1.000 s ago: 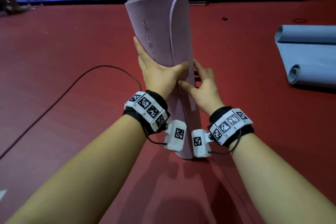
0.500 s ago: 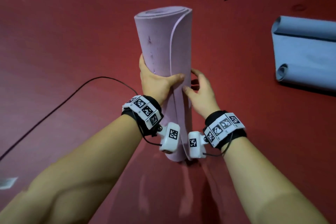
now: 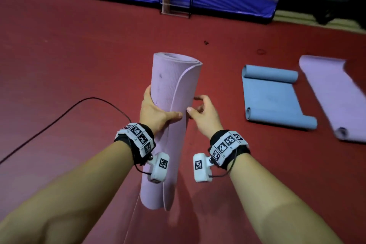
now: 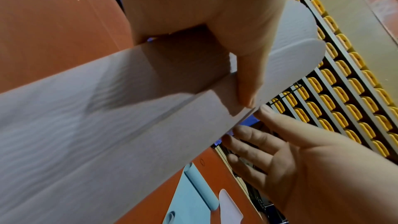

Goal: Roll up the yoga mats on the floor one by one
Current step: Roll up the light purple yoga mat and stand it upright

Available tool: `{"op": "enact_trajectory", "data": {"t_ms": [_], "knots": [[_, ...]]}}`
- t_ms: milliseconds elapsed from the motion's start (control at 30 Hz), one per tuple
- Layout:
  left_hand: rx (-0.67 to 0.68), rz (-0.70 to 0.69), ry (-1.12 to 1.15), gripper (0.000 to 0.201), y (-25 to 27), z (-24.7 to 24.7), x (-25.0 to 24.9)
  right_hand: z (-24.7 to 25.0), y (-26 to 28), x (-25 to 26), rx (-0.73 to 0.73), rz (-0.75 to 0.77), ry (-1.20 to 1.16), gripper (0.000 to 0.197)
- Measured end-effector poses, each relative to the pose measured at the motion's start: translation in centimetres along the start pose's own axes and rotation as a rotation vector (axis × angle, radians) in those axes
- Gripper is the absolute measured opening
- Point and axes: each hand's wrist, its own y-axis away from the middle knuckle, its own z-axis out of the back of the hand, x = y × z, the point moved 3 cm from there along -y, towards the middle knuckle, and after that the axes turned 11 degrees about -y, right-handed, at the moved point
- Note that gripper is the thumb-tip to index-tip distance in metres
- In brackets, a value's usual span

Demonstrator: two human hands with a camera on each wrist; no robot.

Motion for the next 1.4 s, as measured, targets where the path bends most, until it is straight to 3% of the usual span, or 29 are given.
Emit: {"op": "enact_trajectory", "data": {"t_ms": [200,367,433,567,733,867,1000,1133,1233,1333,1400], "knots": [[0.038,-0.098,-0.035,0.114,-0.1,7.0,-12.9,1.4,-0.5,15.5,-0.029,0.072,0.047,0.015],[0.014,-0.163,-0.170,0.126,-3.0,9.6,-17.9,2.4,-2.4,22.4,-0.051,0.164,0.064,0.018],[0.029,-0.202,-0.253,0.126,-4.5,9.7,-19.2,3.3,-3.3,23.9,-0.081,0.225,0.051,0.034],[0.109,-0.218,-0.361,0.130,-8.7,7.9,-20.3,6.1,-6.4,24.5,-0.091,0.315,0.108,0.073],[0.170,-0.225,-0.469,0.134,-15.8,2.6,-21.8,11.4,-14.8,23.4,-0.101,0.329,0.100,0.095],[0.202,-0.250,-0.531,0.132,-22.4,-2.3,-24.1,15.0,-24.2,25.1,0.081,0.364,0.233,0.089],[0.233,-0.303,-0.573,0.130,-28.7,-6.8,-26.8,18.3,-32.5,26.3,0.223,0.241,0.371,0.075],[0.264,-0.319,-0.593,0.134,-35.5,-10.2,-28.4,20.6,-40.1,26.2,0.323,0.158,0.422,0.085],[0.298,-0.317,-0.602,0.135,-41.5,-12.7,-28.6,21.0,-45.9,25.1,0.292,0.154,0.393,0.083],[0.327,-0.321,-0.574,0.133,-47.6,-15.2,-28.3,21.3,-52.4,23.5,0.196,0.169,0.356,0.110],[0.346,-0.320,-0.522,0.128,-52.2,-16.8,-28.1,21.4,-57.1,22.9,0.176,0.152,0.343,0.100]]}}
